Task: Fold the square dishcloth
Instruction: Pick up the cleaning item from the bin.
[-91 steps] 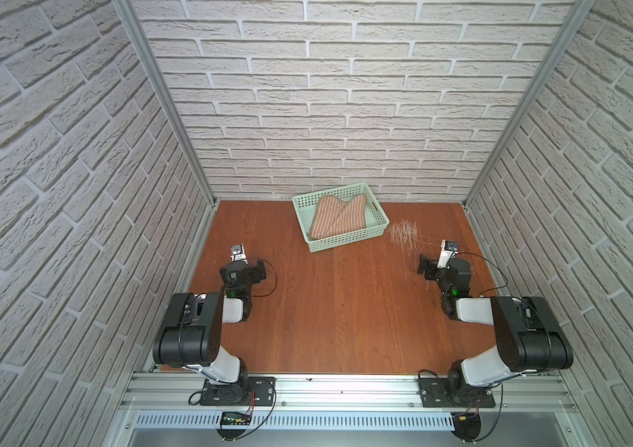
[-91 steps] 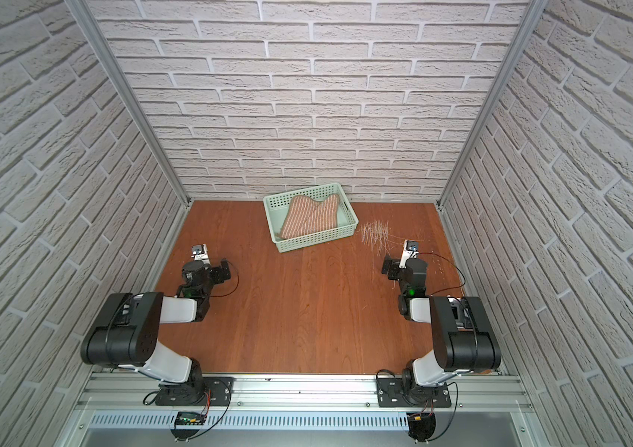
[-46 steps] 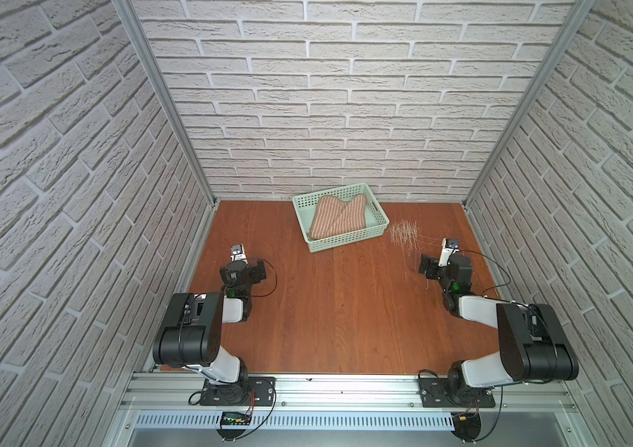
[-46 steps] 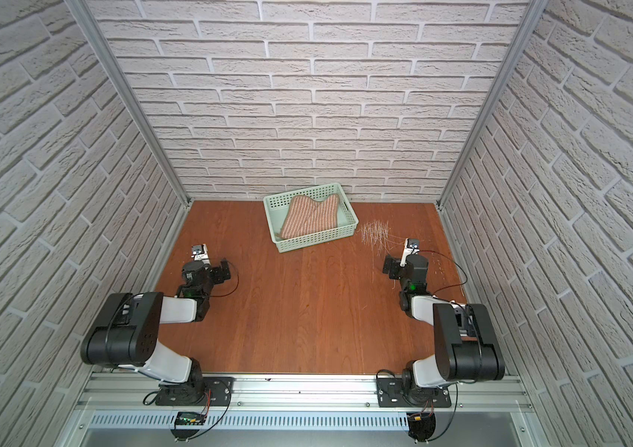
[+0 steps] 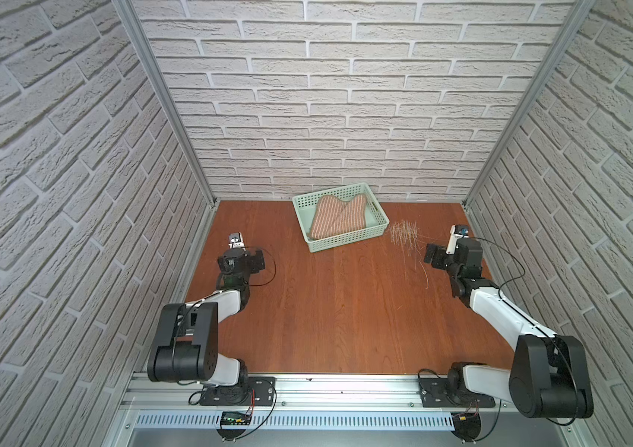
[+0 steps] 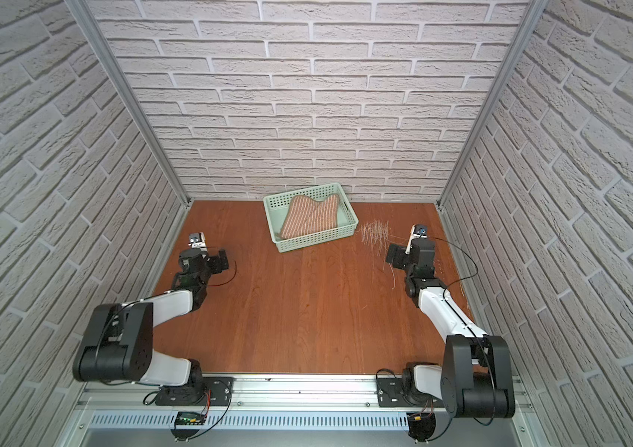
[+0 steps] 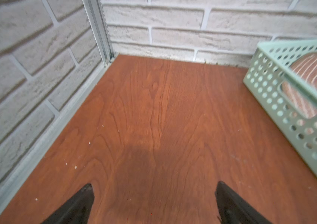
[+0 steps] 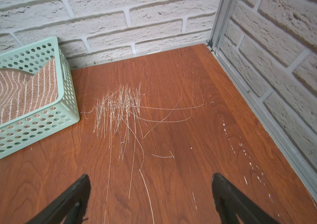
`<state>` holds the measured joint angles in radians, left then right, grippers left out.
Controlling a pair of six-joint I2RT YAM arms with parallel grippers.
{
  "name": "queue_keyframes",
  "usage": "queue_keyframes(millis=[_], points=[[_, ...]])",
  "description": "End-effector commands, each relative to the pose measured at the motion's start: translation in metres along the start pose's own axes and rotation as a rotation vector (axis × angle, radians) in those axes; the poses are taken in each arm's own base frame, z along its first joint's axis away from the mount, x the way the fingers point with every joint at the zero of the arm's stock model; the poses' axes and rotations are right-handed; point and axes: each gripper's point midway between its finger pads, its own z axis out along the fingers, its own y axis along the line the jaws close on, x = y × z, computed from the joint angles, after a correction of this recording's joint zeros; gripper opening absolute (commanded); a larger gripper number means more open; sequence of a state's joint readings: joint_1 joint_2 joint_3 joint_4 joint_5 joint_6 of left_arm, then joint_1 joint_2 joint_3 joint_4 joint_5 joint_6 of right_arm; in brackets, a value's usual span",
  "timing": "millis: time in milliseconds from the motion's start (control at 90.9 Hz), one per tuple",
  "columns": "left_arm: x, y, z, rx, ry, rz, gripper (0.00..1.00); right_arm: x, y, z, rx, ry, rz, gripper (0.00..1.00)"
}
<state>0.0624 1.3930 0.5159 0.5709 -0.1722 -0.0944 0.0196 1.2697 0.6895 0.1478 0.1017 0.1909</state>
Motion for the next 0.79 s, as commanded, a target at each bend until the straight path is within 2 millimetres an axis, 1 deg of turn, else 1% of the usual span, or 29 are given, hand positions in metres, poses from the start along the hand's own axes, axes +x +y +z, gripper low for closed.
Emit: queue_keyframes(millis=[0,121,132,154,176,198,220,242,264,297,352,363,396,418,462,561,572,605,660,682,726,748,781], points=[[-0.011,0.004,-0.018,-0.002,-0.005,-0.028,0.98,-0.002,0.013,-0.006,-0.016,0.067,0.008,0.99],[-0.032,0.008,-0.038,-0.012,-0.024,-0.111,0.98,-0.007,0.035,-0.006,-0.021,0.112,-0.035,0.99],[-0.033,0.010,-0.041,-0.020,-0.024,-0.119,0.98,-0.010,0.038,-0.006,-0.022,0.110,-0.038,0.99],[-0.035,0.012,-0.045,-0.030,-0.021,-0.134,0.98,-0.007,0.041,-0.006,-0.018,0.126,-0.050,0.99],[-0.035,0.014,-0.049,-0.040,-0.015,-0.150,0.98,-0.012,0.046,-0.006,-0.017,0.128,-0.059,0.99],[-0.037,0.017,-0.053,-0.050,-0.016,-0.166,0.98,-0.011,0.050,-0.005,-0.010,0.145,-0.067,0.99],[-0.039,0.018,-0.057,-0.060,-0.014,-0.183,0.98,-0.017,0.053,-0.004,-0.003,0.142,-0.068,0.99],[-0.042,0.021,-0.062,-0.074,-0.019,-0.203,0.98,-0.017,0.056,-0.003,0.004,0.160,-0.071,0.99],[-0.040,0.026,-0.066,-0.098,-0.004,-0.218,0.98,-0.017,0.061,-0.001,0.008,0.175,-0.079,0.99],[-0.042,0.032,-0.074,-0.128,-0.005,-0.261,0.98,-0.016,0.068,0.001,0.012,0.197,-0.090,0.99],[-0.040,0.039,-0.086,-0.166,0.017,-0.308,0.98,-0.023,0.080,0.006,0.026,0.205,-0.107,0.99],[-0.039,0.041,-0.087,-0.172,0.020,-0.317,0.98,-0.020,0.082,0.007,0.029,0.216,-0.111,0.99],[-0.042,0.043,-0.095,-0.181,0.013,-0.341,0.98,-0.021,0.089,0.010,0.034,0.226,-0.121,0.99],[-0.041,0.045,-0.099,-0.187,0.013,-0.355,0.98,-0.027,0.095,0.010,0.039,0.220,-0.123,0.99],[-0.040,0.047,-0.106,-0.195,0.010,-0.382,0.98,-0.031,0.103,0.014,0.057,0.229,-0.129,0.99],[-0.040,0.055,-0.122,-0.221,-0.012,-0.427,0.98,-0.031,0.123,0.023,0.109,0.261,-0.182,0.99],[-0.040,0.056,-0.124,-0.224,-0.016,-0.431,0.98,-0.034,0.126,0.024,0.115,0.254,-0.186,0.99],[-0.040,0.058,-0.128,-0.232,-0.023,-0.441,0.98,-0.036,0.133,0.025,0.138,0.252,-0.207,0.99],[-0.036,0.061,-0.132,-0.243,-0.017,-0.446,0.98,-0.035,0.144,0.032,0.173,0.257,-0.245,0.99],[-0.040,0.061,-0.137,-0.238,-0.034,-0.452,0.98,-0.037,0.151,0.034,0.175,0.252,-0.254,0.99],[-0.041,0.062,-0.141,-0.237,-0.040,-0.456,0.98,-0.031,0.162,0.040,0.177,0.271,-0.276,0.99],[-0.041,0.062,-0.142,-0.236,-0.042,-0.458,0.98,-0.033,0.170,0.041,0.163,0.270,-0.277,0.99],[-0.040,0.062,-0.144,-0.238,-0.037,-0.458,0.98,-0.029,0.178,0.046,0.150,0.280,-0.287,0.99]])
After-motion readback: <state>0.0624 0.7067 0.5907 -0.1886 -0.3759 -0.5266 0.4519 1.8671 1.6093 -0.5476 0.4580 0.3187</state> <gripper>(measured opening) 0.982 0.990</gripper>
